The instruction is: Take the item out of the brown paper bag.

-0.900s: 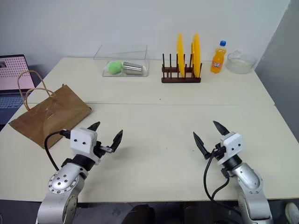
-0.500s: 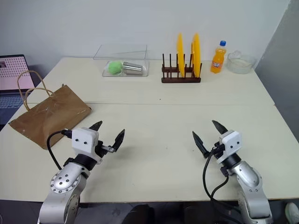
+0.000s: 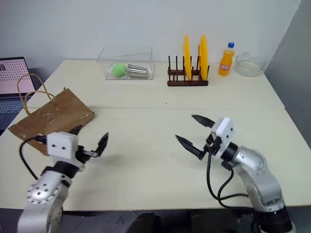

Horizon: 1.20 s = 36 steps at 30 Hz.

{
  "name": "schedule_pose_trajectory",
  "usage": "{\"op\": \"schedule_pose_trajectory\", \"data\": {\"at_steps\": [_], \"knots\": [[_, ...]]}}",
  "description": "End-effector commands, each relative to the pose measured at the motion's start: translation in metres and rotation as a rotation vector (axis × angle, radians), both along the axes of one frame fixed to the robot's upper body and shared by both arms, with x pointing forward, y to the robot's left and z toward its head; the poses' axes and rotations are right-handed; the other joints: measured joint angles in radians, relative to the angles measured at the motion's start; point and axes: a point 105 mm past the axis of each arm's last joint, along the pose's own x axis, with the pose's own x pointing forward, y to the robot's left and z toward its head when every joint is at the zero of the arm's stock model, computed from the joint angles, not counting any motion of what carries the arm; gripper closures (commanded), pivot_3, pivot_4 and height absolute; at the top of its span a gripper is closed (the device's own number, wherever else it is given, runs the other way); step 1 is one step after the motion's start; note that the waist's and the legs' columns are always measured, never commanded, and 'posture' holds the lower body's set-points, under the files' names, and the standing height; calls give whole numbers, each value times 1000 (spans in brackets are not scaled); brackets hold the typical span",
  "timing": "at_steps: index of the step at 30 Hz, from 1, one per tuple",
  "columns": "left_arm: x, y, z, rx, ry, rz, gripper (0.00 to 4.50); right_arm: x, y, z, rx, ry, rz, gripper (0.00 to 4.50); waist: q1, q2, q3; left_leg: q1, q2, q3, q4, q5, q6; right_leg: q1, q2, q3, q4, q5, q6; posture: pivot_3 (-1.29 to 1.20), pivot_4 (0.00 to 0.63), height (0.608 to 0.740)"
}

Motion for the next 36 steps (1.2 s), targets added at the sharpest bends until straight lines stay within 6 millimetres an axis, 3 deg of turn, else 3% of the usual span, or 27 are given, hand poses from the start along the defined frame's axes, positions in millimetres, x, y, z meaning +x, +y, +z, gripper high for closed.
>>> {"op": "schedule_pose_trajectory", "data": {"at_steps": [1, 7, 16, 25, 36], "knots": [[-3, 33, 24, -36, -54, 58, 44, -12, 16, 18, -14, 1, 191, 0, 1, 0, 0, 0, 0, -1, 0, 0, 0, 0, 0, -1, 0, 0, 0, 0, 150, 740], [-10, 75, 47, -55, -33, 101, 44, -14, 26, 32, -54, -5, 332, 0, 0, -1, 0, -2, 0, 0, 0, 0, 0, -1, -1, -1, -2, 0, 0, 0, 150, 740], [-8, 109, 81, -13, 15, 78, 44, -11, 32, 34, -46, -28, 326, 0, 0, -1, 1, -2, 0, -1, 0, 0, 0, -1, -1, -1, -2, 0, 0, 0, 150, 740], [24, 153, 111, -11, 25, 130, 44, -13, 32, 33, -59, -45, 295, 0, -1, -1, 1, -3, 0, -1, -1, 0, 0, -2, -1, -2, -2, 0, -1, 0, 150, 740], [72, 150, 124, 30, 52, 45, 44, -17, 35, 35, -81, -68, 295, 0, 0, -2, 0, -16, -1, -1, 1, 0, -1, -15, -2, -2, 1, 4, -6, 0, 150, 740]]}}
